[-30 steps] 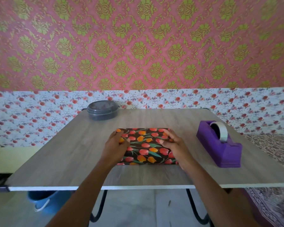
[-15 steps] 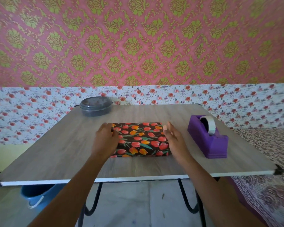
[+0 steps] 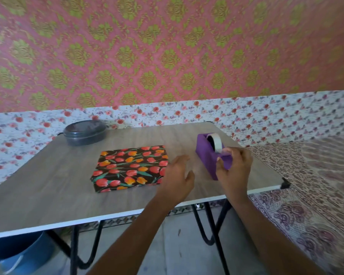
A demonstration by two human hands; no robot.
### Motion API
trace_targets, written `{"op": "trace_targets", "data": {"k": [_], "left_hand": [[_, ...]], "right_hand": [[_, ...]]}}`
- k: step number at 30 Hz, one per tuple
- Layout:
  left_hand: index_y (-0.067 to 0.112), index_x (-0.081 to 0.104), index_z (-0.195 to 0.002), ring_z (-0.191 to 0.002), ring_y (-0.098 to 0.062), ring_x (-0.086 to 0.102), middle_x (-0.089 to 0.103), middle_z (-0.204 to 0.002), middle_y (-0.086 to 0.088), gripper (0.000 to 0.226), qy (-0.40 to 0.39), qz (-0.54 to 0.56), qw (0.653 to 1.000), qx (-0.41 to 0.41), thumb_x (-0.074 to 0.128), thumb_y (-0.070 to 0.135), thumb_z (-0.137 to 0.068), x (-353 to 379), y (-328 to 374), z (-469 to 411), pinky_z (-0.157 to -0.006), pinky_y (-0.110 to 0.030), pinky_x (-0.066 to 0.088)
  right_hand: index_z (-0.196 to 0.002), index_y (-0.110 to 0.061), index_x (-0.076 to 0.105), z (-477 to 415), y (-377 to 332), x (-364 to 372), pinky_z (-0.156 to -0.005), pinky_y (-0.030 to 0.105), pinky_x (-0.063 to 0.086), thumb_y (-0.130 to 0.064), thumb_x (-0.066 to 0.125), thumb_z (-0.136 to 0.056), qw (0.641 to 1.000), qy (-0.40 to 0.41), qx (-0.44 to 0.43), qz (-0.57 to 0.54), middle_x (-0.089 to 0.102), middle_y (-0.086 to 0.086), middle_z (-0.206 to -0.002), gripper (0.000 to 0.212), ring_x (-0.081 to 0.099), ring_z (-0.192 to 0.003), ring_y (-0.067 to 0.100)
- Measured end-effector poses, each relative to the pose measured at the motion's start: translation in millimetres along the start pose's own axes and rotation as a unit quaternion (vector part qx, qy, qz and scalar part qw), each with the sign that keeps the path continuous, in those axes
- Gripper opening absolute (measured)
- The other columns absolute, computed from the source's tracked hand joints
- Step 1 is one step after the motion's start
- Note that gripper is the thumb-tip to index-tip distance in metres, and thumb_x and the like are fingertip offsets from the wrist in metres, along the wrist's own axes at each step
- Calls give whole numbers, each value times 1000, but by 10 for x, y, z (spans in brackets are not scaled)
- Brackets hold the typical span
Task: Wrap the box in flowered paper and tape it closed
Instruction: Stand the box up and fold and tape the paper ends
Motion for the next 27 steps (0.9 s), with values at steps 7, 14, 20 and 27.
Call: {"op": "trace_targets", "data": {"k": [7,14,20,27], "left_hand": [[15,59,-133,-115,-25,60,65,-130,-8,46,-108,3,994,-32,68,18,-88,639,97,-287,-88,-22,41],[23,51,-114,-91,-25,67,70,-109,-4,33,-136,-12,990,-35,63,39,-88,1085,70,-532,-81,-42,56],[23,47,-111,-84,-26,63,68,-103,-5,35,-151,-6,988,1,56,52,-94,1337,354,-584,-75,-44,55],[20,45,-108,-96,-29,63,65,-108,-4,39,-137,-57,989,11,53,56,-95,1579,611,-628,-77,-42,51]], "right_hand": [[-103,-19,63,-226,361,120,-76,22,45,-42,84,-77,961,-210,176,19,66,3,-99,41,60,-95,22],[-80,-22,64,-417,482,101,-49,4,40,-39,87,-64,957,-218,191,2,65,3,-88,33,57,-86,7],[-77,-23,64,-527,696,-211,-65,0,35,-44,87,-64,970,-177,157,47,63,-13,-72,34,58,-73,-1],[-65,-23,52,-630,894,-423,-64,0,34,-41,86,-66,971,-173,146,70,56,-10,-62,38,51,-62,-3]]}}
Point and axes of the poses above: each hand's wrist, its own z-axis away from the middle knuckle, its own x-axis out of the palm, y = z × x, the point moved 5 cm from there along -z, towards the middle knuckle
